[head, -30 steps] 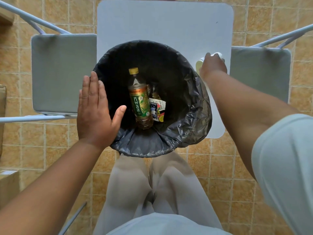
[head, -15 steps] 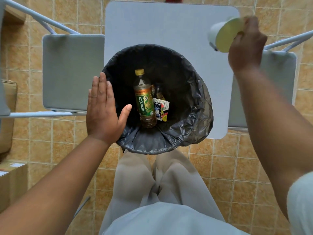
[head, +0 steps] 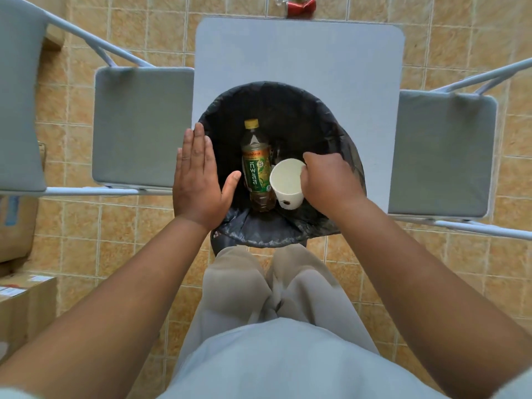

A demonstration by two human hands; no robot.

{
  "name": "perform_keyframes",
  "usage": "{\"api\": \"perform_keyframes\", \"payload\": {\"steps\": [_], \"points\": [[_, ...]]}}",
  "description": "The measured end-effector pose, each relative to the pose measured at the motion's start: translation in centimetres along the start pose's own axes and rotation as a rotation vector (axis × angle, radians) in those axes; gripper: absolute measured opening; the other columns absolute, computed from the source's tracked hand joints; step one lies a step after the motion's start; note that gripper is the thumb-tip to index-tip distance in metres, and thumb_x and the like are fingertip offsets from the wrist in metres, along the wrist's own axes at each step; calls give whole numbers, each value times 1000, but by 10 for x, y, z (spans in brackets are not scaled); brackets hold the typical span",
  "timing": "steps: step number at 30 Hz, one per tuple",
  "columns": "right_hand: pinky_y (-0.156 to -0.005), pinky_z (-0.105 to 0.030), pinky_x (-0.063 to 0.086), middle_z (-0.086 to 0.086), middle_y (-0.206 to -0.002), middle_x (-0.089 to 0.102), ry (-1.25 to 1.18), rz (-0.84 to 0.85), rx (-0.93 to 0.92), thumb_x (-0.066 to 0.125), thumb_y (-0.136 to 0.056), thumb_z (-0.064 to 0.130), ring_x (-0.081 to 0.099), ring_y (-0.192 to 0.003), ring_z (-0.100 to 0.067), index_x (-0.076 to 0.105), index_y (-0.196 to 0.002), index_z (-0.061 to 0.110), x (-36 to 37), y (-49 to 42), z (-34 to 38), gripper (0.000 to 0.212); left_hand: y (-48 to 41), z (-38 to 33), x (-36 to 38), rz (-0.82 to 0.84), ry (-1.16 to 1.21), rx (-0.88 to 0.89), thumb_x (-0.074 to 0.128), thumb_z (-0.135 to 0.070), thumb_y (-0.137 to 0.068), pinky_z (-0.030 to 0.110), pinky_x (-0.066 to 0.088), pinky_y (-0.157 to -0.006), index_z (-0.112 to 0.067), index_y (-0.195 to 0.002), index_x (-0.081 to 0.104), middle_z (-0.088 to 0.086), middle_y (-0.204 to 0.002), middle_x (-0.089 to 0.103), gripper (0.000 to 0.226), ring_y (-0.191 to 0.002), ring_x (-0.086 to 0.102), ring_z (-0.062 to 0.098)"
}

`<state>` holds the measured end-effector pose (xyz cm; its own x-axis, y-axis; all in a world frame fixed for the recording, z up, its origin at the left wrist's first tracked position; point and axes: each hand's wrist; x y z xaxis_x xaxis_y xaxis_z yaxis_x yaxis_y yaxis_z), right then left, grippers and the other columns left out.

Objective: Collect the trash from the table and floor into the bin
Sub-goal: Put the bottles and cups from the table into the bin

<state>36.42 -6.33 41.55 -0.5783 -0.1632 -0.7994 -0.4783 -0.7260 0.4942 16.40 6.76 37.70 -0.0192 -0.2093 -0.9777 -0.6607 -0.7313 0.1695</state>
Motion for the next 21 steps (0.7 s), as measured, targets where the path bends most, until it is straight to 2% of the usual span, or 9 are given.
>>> {"api": "perform_keyframes", "payload": {"steps": [2, 4, 6, 9, 11, 13, 15, 18, 21], "points": [[-70, -36, 55, -13, -105, 68, 7, -23, 33, 54, -101, 23, 66, -95, -30, 60, -119, 13, 2, -3, 3, 21, 0, 0, 0, 4, 3, 1, 30, -56, -101, 44, 7, -126, -2, -158, 11, 13, -168, -1, 81, -155, -4, 27], [-74, -37, 57, -12, -108, 70, -31, -134, 20, 52, -102, 24, 67, -96, -30, 62, -122, 12, 0, -3, 3, 26, -1, 1, -1, 5, 16, 7, 31, -55, -101, 43, 6, -126, -2, -157, 11, 13, -168, -1, 81, -155, -4, 27], [-79, -39, 59, -11, -110, 73, -82, -322, -55, 53, -101, 22, 69, -96, -29, 66, -125, 11, -4, 2, 1, 29, -1, 2, -1, -2, 46, 16, 33, -54, -101, 43, 6, -126, 0, -157, 13, 14, -168, 0, 80, -155, -3, 28], [-78, -39, 56, -11, -105, 73, -79, -631, -128, 57, -95, 17, 66, -93, -32, 71, -119, 10, -7, 13, -3, 29, 0, 4, -2, -17, 103, 40, 36, -51, -101, 44, 10, -125, 1, -156, 16, 15, -167, 4, 78, -155, 1, 29], [-89, -41, 51, -14, -112, 69, -27, -746, -92, 58, -93, 13, 60, -105, -35, 68, -123, 6, -1, 18, -7, 33, 0, 7, -2, -24, 145, 63, 38, -46, -100, 44, 12, -125, 2, -155, 19, 16, -167, 6, 75, -155, 3, 31], [-106, -42, 43, -18, -132, 61, -33, -714, 36, 56, -92, 8, 52, -122, -37, 59, -136, 3, 10, 21, -9, 44, -1, 11, -4, -8, 169, 102, 43, -36, -97, 43, 11, -125, 2, -155, 20, 17, -167, 6, 73, -154, 3, 31], [-116, -38, 33, -19, -148, 48, -113, -620, 184, 54, -92, 3, 45, -136, -36, 48, -146, 3, 23, 26, -5, 54, -3, 17, -6, 17, 189, 173, 46, -24, -93, 42, 9, -126, 2, -155, 20, 17, -167, 5, 72, -154, 1, 31], [-115, -31, 32, -19, -153, 43, -199, -599, 304, 46, -91, -7, 43, -140, -33, 38, -153, 6, 43, 36, 6, 64, -9, 31, -10, 37, 249, 272, 46, -7, -86, 40, 11, -126, 3, -155, 19, 15, -167, 5, 74, -155, 2, 30], [-105, -33, 41, -20, -142, 51, -232, -683, 410, 39, -89, -12, 53, -126, -35, 36, -154, 9, 59, 46, 14, 69, -11, 43, -12, 18, 305, 282, 44, 2, -86, 37, 14, -125, -1, -156, 17, 13, -167, 4, 75, -155, 3, 28]]}}
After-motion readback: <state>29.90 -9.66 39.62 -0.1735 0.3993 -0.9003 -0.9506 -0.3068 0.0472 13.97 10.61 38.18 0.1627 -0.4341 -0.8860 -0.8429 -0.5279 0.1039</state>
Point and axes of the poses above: each hand's wrist, its own y-axis away from the middle knuckle, its own x-axis out of the palm, z = x × y
